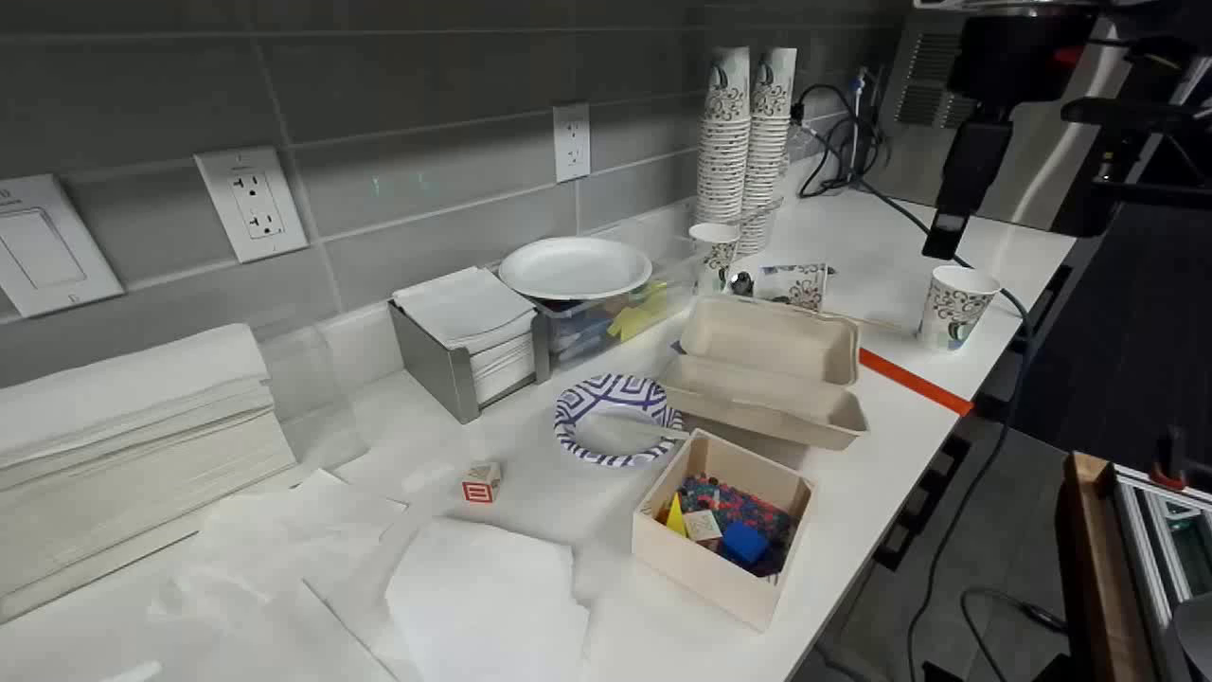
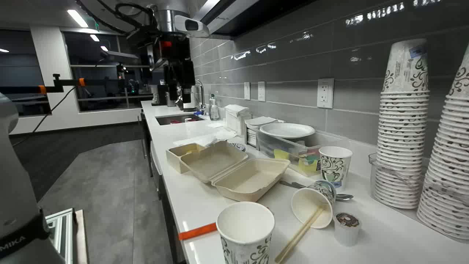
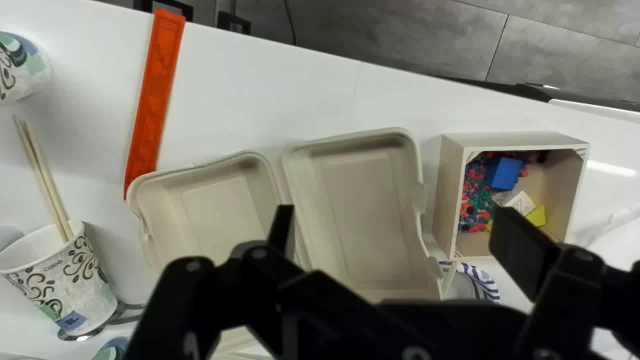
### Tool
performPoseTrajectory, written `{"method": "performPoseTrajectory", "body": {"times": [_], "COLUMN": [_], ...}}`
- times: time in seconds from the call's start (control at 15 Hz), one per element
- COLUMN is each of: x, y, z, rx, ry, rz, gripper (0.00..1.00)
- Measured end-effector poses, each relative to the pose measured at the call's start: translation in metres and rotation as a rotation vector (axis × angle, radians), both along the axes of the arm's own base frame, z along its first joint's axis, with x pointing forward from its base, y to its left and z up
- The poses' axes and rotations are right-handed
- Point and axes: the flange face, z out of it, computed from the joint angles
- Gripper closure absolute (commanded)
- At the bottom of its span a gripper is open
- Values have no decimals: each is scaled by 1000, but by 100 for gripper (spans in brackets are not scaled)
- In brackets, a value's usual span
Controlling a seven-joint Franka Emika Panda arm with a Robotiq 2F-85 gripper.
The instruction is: Remove the block from the box and place it on top of the other block
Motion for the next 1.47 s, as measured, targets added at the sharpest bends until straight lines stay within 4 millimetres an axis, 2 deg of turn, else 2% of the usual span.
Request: {"method": "performPoseTrajectory", "body": {"times": [1.27,1.4,1.47], "x": [0,2,5], "y": [0,6,15], "z": [0,2,3], "rx": [0,-12,-23], "ry": [0,-22,-39], "rz": [0,48,99], "gripper": [0,0,0]}}
